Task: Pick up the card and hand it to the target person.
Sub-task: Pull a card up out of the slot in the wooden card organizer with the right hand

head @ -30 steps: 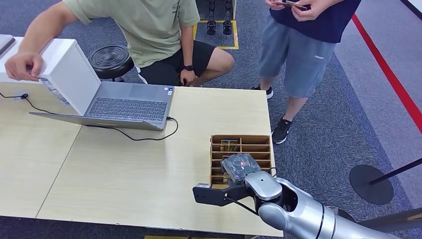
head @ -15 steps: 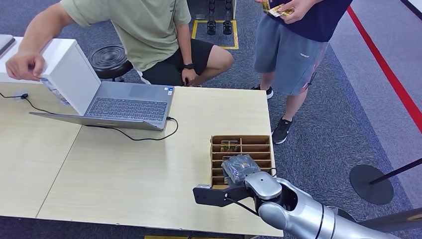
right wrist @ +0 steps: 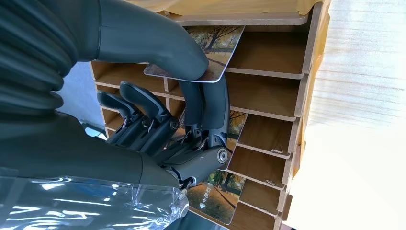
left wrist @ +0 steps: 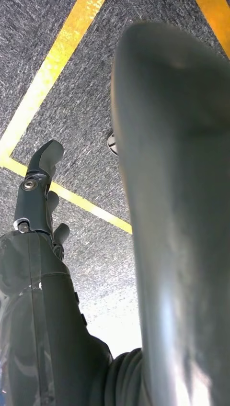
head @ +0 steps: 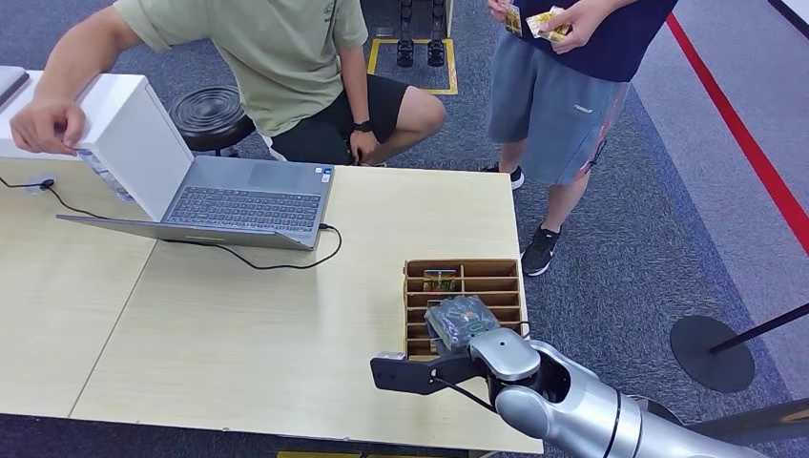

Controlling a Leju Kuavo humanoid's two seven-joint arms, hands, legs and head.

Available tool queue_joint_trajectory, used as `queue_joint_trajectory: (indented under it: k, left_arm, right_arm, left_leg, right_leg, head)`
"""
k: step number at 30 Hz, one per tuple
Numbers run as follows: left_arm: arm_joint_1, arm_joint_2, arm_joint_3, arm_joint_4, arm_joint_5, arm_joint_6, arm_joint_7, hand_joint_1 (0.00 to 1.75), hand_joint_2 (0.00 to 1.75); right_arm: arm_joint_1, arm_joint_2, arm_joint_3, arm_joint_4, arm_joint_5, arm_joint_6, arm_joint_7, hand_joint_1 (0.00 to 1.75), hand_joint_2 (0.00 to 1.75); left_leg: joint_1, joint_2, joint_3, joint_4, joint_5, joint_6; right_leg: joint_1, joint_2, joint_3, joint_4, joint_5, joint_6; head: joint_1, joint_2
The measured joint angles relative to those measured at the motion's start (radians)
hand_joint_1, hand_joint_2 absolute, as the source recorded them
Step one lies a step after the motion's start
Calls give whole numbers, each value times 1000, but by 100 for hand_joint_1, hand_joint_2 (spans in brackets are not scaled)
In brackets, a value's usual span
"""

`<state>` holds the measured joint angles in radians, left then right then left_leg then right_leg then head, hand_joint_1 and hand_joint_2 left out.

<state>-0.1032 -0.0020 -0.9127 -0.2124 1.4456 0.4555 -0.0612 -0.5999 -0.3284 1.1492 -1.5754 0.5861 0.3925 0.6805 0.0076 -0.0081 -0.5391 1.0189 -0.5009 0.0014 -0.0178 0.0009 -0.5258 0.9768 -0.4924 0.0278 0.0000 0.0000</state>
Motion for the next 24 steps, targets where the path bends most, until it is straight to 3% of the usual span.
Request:
queue_joint_trajectory:
  k: [2, 11, 24]
  left_arm:
    - [-1, 3, -8, 1, -7, -3, 2, 0, 175]
    - [-1, -1, 6, 1, 4, 17, -3, 0, 175]
    - [1, -16, 31, 0, 28, 25, -20, 0, 175]
  right_arm:
    - [0, -1, 1, 1, -2, -3, -1, 175, 175]
    - [-14, -8, -15, -40, 11, -37, -6, 175, 175]
    - [-102, -77, -120, -235, 66, -96, 18, 175, 175]
  left_leg:
    - [0, 1, 0, 0, 0, 0]
    - [0, 1, -1, 0, 0, 0]
    - [-1, 0, -4, 3, 0, 0]
  right_leg:
    - [0, 0, 0, 0, 0, 0]
    - [0, 0, -1, 0, 0, 0]
    - [-1, -1, -4, 3, -1, 0]
  head:
    - [0, 0]
    - [0, 0]
    - [0, 0]
